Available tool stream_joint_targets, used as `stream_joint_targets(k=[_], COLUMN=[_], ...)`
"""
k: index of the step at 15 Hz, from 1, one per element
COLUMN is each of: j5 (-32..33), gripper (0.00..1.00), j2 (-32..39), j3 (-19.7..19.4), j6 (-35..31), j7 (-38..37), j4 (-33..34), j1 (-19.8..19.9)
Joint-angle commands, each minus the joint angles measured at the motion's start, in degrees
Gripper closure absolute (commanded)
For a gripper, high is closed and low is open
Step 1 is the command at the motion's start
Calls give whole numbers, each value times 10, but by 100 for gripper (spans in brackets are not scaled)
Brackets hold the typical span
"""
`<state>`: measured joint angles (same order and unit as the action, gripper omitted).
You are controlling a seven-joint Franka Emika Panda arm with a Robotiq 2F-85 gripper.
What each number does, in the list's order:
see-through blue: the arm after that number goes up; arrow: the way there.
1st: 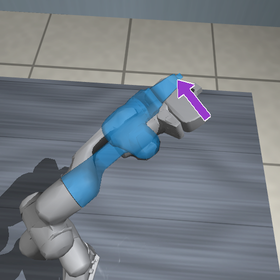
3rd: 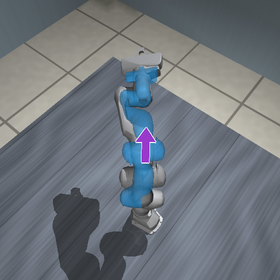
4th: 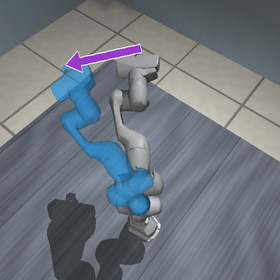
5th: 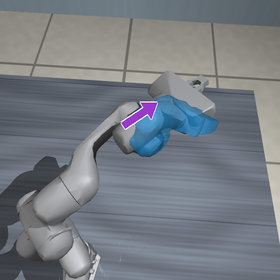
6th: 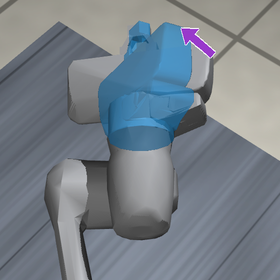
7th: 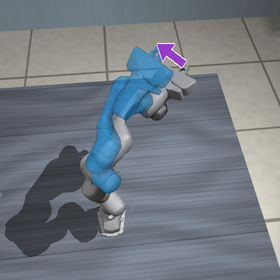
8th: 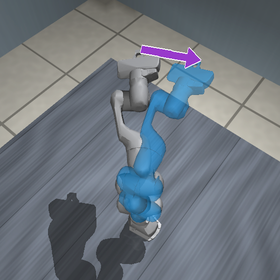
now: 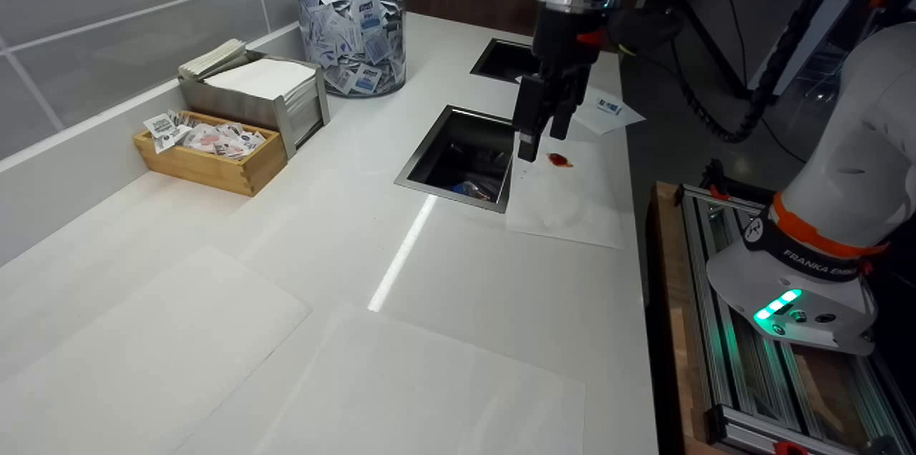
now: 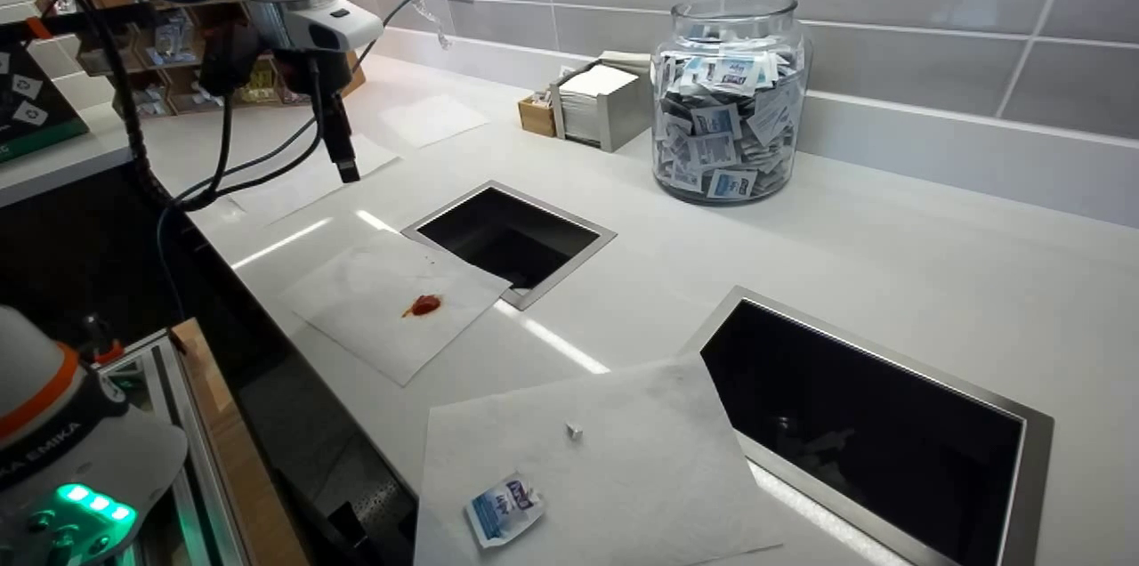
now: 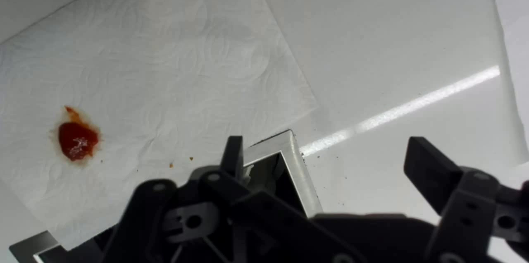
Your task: Fold the white tissue on the left in half from left to right, pick up the folded tissue and put it in the left bin
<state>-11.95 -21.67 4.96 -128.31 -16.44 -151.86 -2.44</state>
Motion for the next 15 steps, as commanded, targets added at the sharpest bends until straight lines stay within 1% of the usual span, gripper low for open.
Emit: stream_joint_targets(k=[1,6,7,10,14,15], j5=[6,9,2,2,2,-8], gripper=[0,0,0,0,0,0], j2=[51,122,93,118,121,131], j3=[14,13,7,6,6,3], j6=[-36,-74,-57,-68,-68,-78], j7=[-43,-59,-44,-45,-46,-46], j4=[-2,6,0,5,7,9], j1=[6,2,0,-1,-1,0])
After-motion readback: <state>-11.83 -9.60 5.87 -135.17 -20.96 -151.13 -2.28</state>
